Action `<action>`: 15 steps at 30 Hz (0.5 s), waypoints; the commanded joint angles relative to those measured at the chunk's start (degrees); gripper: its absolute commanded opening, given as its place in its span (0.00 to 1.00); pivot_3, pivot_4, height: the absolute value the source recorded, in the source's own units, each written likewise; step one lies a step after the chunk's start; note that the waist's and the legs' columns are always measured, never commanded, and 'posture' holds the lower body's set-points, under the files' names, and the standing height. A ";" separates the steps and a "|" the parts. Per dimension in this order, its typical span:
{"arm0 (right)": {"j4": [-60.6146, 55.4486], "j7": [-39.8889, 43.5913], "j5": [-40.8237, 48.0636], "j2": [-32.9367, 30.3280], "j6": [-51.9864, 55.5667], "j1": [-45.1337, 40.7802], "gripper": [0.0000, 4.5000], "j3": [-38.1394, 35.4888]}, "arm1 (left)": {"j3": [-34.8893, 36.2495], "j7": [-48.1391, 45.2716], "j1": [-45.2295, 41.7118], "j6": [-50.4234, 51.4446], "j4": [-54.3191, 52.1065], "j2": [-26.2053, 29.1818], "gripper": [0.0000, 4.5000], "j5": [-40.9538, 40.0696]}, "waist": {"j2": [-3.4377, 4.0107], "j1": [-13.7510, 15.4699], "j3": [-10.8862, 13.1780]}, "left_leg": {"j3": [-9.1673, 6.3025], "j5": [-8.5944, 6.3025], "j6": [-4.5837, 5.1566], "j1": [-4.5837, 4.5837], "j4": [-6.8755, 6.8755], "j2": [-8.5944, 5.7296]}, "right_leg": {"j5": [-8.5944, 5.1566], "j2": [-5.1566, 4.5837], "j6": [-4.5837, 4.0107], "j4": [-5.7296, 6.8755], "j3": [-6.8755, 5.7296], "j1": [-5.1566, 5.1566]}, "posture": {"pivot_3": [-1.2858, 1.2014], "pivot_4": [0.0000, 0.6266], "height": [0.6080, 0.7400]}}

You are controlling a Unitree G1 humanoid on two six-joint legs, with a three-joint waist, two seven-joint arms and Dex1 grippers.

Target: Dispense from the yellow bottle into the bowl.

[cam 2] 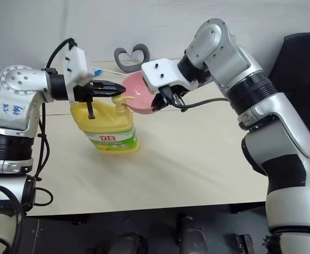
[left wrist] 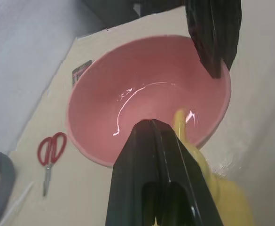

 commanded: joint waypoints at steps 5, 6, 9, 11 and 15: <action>-5.10 3.33 3.82 -3.45 3.28 1.90 0.00 -3.74 | 12.68 -0.91 -6.22 13.12 -3.62 9.09 0.45 -13.19 | -0.24 -0.01 0.18 | -0.05 0.02 -0.03 -0.74 0.19 0.01 | 0.00 0.00 -0.01 0.11 -0.09 -0.66 | 0.52 0.24 1.00; -6.00 3.33 4.31 -4.02 3.70 2.59 0.00 -3.92 | 14.46 -0.70 -7.63 15.36 -2.96 10.40 0.53 -15.16 | -0.31 0.01 0.22 | -0.05 0.02 -0.03 -0.77 0.20 0.00 | 0.00 -0.01 -0.01 0.09 -0.09 -0.66 | 0.52 0.24 1.00; -9.21 3.33 4.83 -5.43 5.64 6.12 0.00 -5.57 | 20.10 -1.19 -10.43 24.78 -3.32 15.65 0.71 -22.30 | -0.33 0.05 0.23 | -0.06 0.01 -0.02 -0.75 0.20 -0.03 | 0.01 -0.03 0.01 0.06 -0.07 -0.63 | 0.52 0.24 1.00; -11.50 3.16 3.91 -6.22 6.64 9.90 0.00 -7.30 | 23.17 -1.79 -8.11 29.68 -6.75 20.15 0.84 -25.57 | -0.33 -0.05 0.23 | -0.06 0.01 -0.02 -0.71 0.18 -0.01 | 0.01 -0.02 0.01 0.06 -0.07 -0.60 | 0.52 0.24 1.00; -16.70 -0.16 0.72 -8.73 6.42 19.79 0.00 -10.17 | 32.80 -6.33 8.23 36.53 -19.42 28.48 0.99 -30.35 | -0.33 0.02 0.23 | -0.07 0.00 -0.04 -0.67 0.18 -0.01 | 0.01 -0.03 0.00 0.06 -0.04 -0.56 | 0.52 0.24 1.00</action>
